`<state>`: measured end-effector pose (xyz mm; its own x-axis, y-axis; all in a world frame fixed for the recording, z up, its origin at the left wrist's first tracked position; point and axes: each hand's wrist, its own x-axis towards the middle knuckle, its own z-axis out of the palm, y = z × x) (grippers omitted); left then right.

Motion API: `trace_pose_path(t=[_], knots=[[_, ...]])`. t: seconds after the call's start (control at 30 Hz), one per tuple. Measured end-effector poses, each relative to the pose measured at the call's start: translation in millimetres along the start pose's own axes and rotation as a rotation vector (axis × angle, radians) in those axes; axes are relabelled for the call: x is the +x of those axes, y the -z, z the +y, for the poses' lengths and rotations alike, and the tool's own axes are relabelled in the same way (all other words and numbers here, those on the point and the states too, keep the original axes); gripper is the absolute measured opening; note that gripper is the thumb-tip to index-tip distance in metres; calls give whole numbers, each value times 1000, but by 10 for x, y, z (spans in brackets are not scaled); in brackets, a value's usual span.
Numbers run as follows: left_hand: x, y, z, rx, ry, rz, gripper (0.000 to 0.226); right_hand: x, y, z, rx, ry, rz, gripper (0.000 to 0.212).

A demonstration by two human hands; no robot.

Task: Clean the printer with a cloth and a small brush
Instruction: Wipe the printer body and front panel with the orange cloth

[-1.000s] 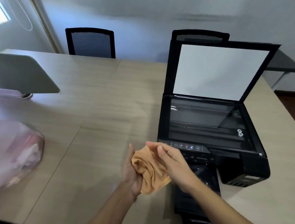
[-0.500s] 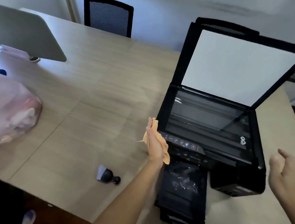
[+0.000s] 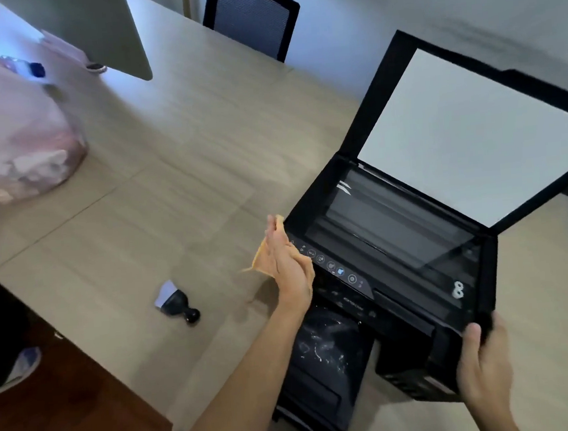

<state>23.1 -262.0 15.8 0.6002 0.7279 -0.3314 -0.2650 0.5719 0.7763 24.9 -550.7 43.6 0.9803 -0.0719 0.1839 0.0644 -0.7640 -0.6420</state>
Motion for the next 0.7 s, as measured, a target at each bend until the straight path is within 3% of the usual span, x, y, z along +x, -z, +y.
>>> trace_pose_path(t=[0.1,0.33,0.5,0.53,0.6,0.63,0.7], knots=[[117,-67,62,131,-214,-47,54,7,-28,20,9,-22,5,75],[-103,-247,-364,37,-81,264,56,-15,-17,54,56,-14,25,71],[-1015,-620,-834,3,97,178,51,-8,-31,81,61,-16,40,71],[-1200,-676,-851,-12,158,142,61,-5,-27,82,60,-11,46,70],[-1416,-720,-922,-44,298,138,120,-6,-19,88,64,-8,56,67],[-1471,-735,-921,-30,338,136,136,-14,-13,91,68,-10,60,65],[-1484,-739,-850,25,302,93,133,-36,-13,81,81,-16,60,63]])
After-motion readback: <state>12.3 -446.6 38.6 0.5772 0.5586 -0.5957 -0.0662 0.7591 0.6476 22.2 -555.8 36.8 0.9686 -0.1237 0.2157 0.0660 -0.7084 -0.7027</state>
